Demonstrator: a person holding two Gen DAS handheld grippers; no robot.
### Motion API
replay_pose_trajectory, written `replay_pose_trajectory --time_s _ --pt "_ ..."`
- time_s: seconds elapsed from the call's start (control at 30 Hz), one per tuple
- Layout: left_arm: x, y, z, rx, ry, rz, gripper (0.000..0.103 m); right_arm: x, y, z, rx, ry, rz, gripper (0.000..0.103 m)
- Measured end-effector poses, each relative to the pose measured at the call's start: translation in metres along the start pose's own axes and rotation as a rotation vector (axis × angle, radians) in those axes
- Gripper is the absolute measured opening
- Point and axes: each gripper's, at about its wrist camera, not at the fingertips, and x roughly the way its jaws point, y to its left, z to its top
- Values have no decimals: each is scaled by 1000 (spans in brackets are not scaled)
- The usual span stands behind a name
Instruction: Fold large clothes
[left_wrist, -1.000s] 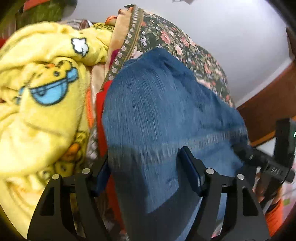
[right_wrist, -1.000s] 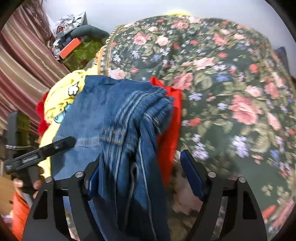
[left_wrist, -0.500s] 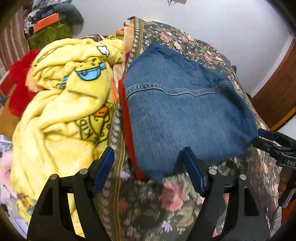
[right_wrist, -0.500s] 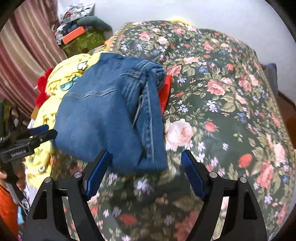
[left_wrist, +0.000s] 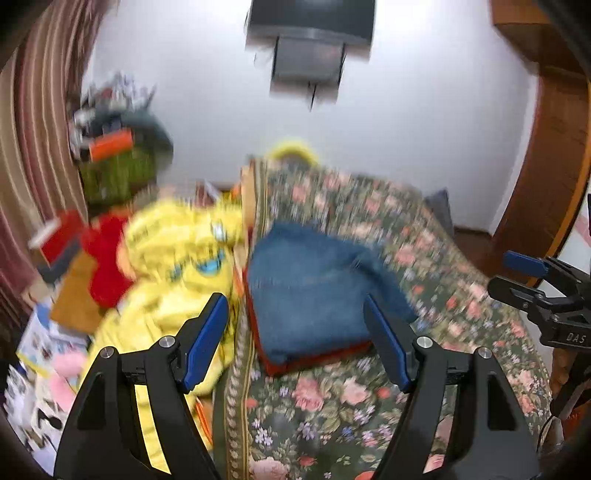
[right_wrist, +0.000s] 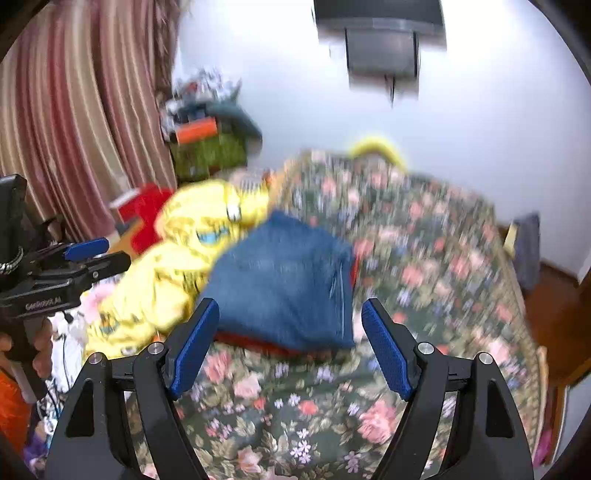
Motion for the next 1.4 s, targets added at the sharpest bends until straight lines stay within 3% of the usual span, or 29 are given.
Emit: replay_pose_trajectory --time_s 0.17,0.3,0.43,0.57,0.8,1.07,1.4 --pt "-67 -27 6 40 -197 19 75 -62 22 10 -49 -197 -16 77" --pt "-106 -40 3 34 -307 25 75 -105 34 8 -44 -339 -16 77" --pt "-139 -49 -5 30 -395 32 75 -130 43 1 -35 -435 -28 77" --pt "-161 -55 -14 26 -453 52 75 -139 50 -4 -22 -468 -9 77" --pt "-173 -56 -23 18 -484 85 82 -133 56 -12 -9 -469 -31 79" --pt "-170 -59 -28 7 -475 95 94 -140 56 -15 0 -484 -83 103" --pt "-167 -63 -33 20 -469 108 100 -141 55 -16 11 -477 -109 103"
